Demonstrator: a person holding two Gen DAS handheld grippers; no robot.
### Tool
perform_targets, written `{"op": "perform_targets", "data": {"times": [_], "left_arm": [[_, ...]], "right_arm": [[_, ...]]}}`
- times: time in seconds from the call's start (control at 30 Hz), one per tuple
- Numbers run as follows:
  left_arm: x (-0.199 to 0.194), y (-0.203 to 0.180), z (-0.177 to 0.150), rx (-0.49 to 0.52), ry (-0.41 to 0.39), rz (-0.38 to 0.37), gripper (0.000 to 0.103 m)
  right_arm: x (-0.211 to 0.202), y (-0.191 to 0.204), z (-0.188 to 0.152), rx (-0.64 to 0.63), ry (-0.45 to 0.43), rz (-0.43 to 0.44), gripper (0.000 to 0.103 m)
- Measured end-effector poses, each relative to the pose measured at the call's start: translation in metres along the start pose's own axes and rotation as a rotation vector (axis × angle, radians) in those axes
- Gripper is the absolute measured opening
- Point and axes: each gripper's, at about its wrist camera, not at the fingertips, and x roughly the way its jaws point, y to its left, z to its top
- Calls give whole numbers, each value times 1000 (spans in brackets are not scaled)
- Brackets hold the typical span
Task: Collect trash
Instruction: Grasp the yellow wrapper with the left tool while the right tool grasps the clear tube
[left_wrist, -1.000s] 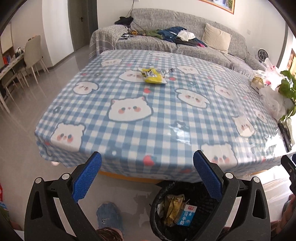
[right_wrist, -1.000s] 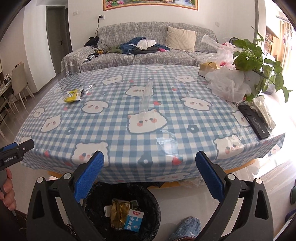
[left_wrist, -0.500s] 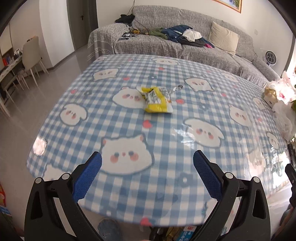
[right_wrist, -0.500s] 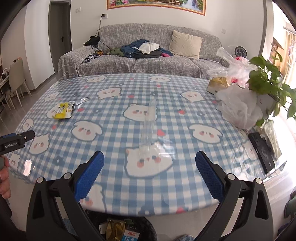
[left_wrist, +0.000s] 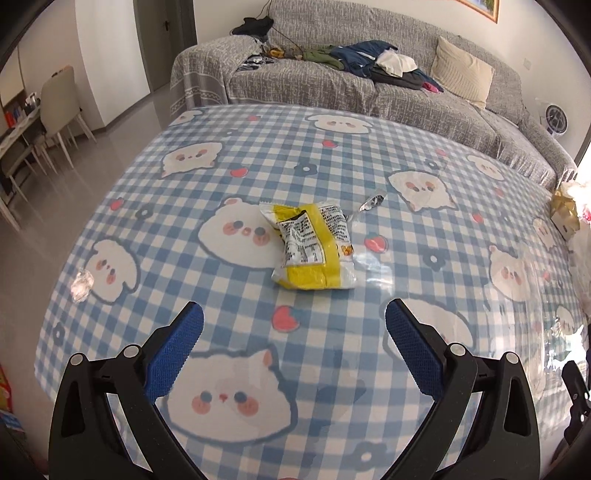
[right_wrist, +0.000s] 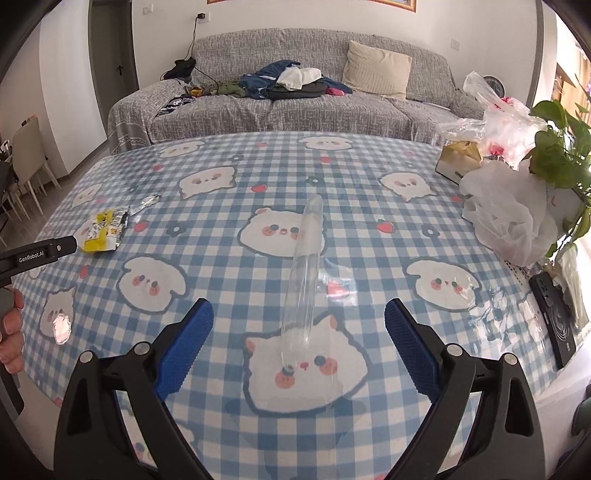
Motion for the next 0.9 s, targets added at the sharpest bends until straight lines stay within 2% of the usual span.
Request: {"op": "perform_targets", "data": {"times": [0.53,0.8,0.9], "left_arm": [[75,-5,46,-26,64,9,97],[98,-6,51,-41,91,16,96],[103,-7,51,-49,102,20,91]], "right_arm": [[71,-7,35,33,51,29,82],[95,-13,35,41,90,31,74],[101,-14,34,43,105,35,70]]}}
